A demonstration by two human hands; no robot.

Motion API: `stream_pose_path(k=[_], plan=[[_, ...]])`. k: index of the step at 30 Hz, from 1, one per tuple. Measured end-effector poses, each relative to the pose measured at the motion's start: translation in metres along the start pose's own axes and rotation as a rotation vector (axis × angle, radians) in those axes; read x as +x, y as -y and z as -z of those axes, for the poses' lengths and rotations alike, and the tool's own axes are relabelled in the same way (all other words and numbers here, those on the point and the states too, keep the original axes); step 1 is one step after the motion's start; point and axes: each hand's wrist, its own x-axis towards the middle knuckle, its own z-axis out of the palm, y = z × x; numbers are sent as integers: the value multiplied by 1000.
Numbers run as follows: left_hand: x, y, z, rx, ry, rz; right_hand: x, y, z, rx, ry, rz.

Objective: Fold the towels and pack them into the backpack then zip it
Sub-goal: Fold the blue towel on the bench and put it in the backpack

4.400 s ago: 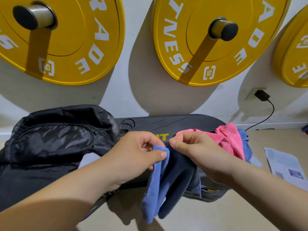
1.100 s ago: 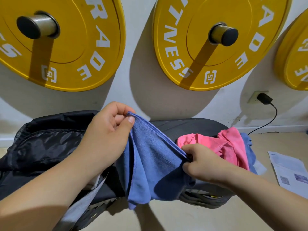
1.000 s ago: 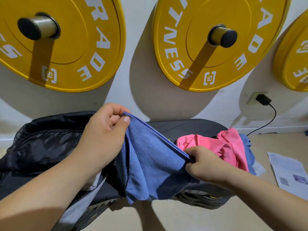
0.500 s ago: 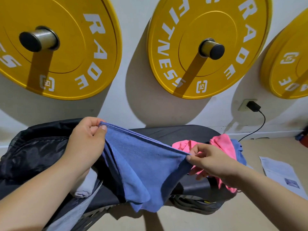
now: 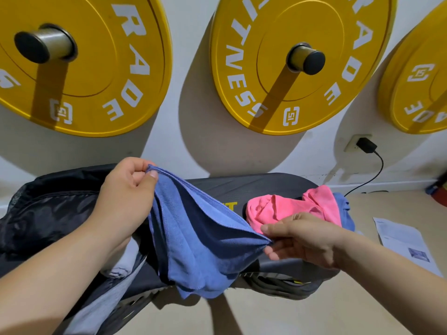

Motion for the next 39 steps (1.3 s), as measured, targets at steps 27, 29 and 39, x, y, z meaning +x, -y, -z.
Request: stream_pose_path(k=[27,29,39], plan=[[2,-13,17,-59,-6,-51,-54,42,30,-41,-200,546],[1,-9,17,-39,65,-45,-51,36,27,-331,-376,561],[-3,-14,23,-115,100,1,-53,27,41,-106,-99,483]])
